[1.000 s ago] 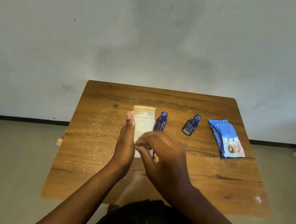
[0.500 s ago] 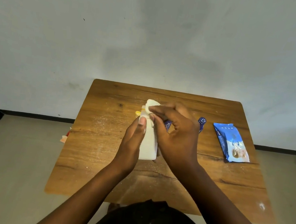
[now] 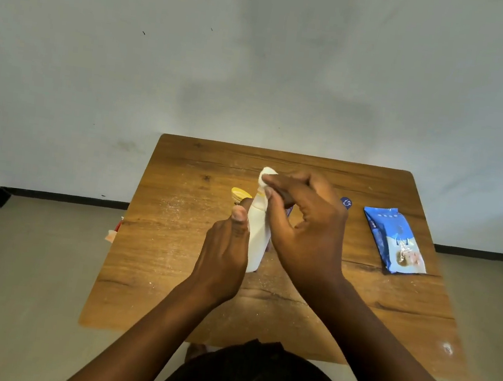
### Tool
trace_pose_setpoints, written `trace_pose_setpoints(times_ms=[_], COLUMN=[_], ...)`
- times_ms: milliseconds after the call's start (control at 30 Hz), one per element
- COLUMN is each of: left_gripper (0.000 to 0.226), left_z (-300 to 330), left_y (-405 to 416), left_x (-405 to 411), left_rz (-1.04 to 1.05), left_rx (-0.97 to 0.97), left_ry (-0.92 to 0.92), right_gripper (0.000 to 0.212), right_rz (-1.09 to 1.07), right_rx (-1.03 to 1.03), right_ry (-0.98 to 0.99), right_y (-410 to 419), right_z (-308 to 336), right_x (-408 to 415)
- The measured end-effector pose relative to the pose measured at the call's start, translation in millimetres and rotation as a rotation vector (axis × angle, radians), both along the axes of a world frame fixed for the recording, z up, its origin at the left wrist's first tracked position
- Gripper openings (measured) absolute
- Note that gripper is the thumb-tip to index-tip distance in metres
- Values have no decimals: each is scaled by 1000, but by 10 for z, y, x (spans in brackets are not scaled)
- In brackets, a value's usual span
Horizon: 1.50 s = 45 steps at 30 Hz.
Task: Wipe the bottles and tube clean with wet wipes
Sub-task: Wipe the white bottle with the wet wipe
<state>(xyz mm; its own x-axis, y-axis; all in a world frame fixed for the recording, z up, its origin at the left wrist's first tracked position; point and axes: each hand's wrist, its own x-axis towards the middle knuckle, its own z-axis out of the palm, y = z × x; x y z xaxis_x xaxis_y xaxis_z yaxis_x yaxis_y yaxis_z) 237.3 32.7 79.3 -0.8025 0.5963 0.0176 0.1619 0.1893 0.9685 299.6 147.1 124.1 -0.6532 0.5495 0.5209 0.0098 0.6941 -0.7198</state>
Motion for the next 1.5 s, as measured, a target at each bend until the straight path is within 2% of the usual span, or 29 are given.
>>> trace_pose_setpoints(times_ms=[200, 333, 467, 533, 733, 933, 1033, 1133, 1300, 1500], left_gripper=[95, 64, 56, 55, 62, 66, 76, 82, 80, 77], left_z=[34, 107, 223, 247, 233, 291, 376, 425, 442, 443], left_y=[-40, -45, -22, -16, -32, -27, -24, -29, -46, -49], left_x=[12, 39, 43, 39, 52, 73, 79, 83, -29, 55], left_rz=[36, 36, 18, 18, -27, -69, -45, -27, 45, -74], left_rx=[-35, -48, -66, -45, -7, -31, -3, 89, 170, 183], left_ry=[87, 257, 426, 454, 342, 220, 106, -9, -268, -367], right_gripper=[18, 22, 25, 25, 24, 27, 30, 31, 29, 29], right_rz=[161, 124, -20, -33, 137, -54, -58, 38, 275, 44], right_rx=[225, 202, 152, 152, 227, 160, 178, 239, 297, 141], right_ry=[-68, -45, 29, 42, -54, 45, 71, 56, -58, 55], right_y=[-170, -100, -25, -69, -201, 59, 48, -83, -242, 44], right_z=[-211, -172, 15, 27, -157, 4, -20, -142, -285, 37], right_x=[240, 217, 123, 125, 288, 142, 165, 299, 449, 121])
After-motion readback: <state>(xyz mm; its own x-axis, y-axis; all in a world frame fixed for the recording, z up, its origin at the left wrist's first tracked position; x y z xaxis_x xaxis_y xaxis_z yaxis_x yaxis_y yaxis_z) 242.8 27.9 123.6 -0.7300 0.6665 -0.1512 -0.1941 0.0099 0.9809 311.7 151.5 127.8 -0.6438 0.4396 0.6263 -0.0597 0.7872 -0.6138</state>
